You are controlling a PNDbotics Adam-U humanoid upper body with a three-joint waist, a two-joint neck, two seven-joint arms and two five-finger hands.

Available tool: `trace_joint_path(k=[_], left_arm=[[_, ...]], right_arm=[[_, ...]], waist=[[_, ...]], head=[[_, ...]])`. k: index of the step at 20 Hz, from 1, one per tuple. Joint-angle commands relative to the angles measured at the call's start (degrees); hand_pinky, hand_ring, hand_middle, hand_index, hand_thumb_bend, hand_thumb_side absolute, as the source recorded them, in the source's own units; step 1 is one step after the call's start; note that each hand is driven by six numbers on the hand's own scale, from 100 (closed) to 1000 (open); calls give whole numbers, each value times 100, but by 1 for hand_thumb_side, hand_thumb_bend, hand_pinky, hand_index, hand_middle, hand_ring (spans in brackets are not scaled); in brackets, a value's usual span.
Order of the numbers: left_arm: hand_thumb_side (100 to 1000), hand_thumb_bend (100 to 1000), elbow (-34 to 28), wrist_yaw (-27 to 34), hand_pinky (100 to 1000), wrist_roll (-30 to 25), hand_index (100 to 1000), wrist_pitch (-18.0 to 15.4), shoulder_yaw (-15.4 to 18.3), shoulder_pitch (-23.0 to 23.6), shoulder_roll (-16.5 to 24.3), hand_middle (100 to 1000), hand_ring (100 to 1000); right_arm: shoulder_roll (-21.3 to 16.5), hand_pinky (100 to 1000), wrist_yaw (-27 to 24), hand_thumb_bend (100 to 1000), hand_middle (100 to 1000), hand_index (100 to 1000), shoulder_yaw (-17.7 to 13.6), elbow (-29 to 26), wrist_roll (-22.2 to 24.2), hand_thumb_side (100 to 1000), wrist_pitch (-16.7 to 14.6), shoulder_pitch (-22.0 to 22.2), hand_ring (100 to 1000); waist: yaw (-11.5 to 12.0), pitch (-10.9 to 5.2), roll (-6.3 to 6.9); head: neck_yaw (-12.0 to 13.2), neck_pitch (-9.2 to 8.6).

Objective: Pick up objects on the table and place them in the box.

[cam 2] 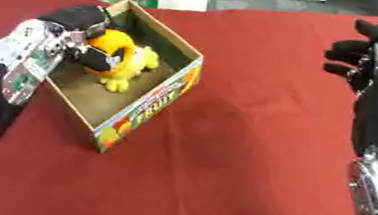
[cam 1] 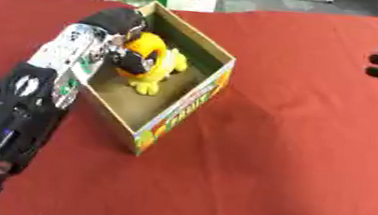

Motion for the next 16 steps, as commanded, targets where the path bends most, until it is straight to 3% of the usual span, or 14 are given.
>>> trace_joint_path(k=[1,2,4,6,7,8,9,12,16], left_arm=[[260,100,94,-256,572,-231,798,-55,-27,-92,-9,700,679],[259,100,124,-329,579,-306,810,-70,-14,-90,-18,714,691],[452,100,152,-419,674,-447,934,-114,17,-85,-32,830,799],[535,100,148,-461,737,-576,979,-160,64,-80,-33,883,855],[632,133,139,-485,792,-618,1000,-171,87,-80,-26,924,900],[697,207,131,-523,816,-640,1000,-164,117,-81,-18,942,920],[862,423,120,-563,868,-641,1000,-142,154,-83,-12,984,966],[937,535,89,-661,923,-536,1000,-3,273,-88,5,1000,1000],[1000,504,29,-710,965,-269,1000,223,396,-94,31,1000,1000]], right_arm=[[-61,672,-27,100,598,853,-28,-115,15,874,-6,-44,676],[-60,672,-27,100,598,853,-30,-115,14,874,-6,-42,676],[-57,672,-27,100,598,853,-33,-115,10,874,-4,-36,676],[-52,672,-27,100,598,853,-33,-115,10,874,-3,-32,676],[-50,672,-26,100,598,853,-33,-115,9,874,-2,-29,676],[-49,672,-26,100,598,853,-34,-115,8,874,-1,-25,676],[-47,672,-26,100,598,853,-34,-115,7,874,1,-23,676],[-45,672,-26,100,598,854,-36,-115,6,874,2,-20,676],[-40,673,-26,100,598,853,-39,-115,6,874,3,-14,676]], waist=[[-12,-126,-16],[-14,-128,-15],[-16,-129,-12],[-18,-129,-11],[-18,-129,-11],[-18,-129,-11],[-17,-129,-12],[-17,-131,-13],[-18,-141,-18]], head=[[23,-54],[23,-55],[17,-59],[4,-53],[-1,-50],[-4,-48],[-4,-46],[-9,-43],[-18,-33]])
